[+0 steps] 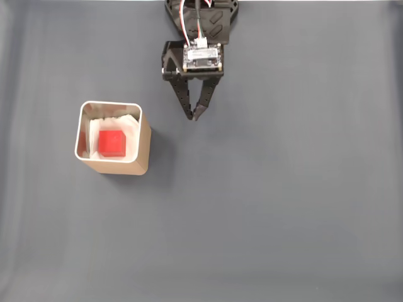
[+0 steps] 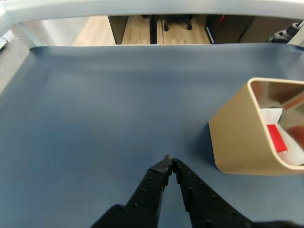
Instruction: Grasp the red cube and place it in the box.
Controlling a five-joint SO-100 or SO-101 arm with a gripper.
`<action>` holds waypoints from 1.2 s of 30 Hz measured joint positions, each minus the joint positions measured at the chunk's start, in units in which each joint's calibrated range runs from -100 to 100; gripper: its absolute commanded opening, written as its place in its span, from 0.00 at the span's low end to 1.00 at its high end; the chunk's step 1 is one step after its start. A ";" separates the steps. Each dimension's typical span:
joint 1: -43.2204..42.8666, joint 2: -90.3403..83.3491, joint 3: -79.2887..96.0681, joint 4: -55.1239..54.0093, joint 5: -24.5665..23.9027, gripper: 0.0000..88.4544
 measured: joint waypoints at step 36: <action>-0.45 -10.61 10.29 32.41 -0.93 0.01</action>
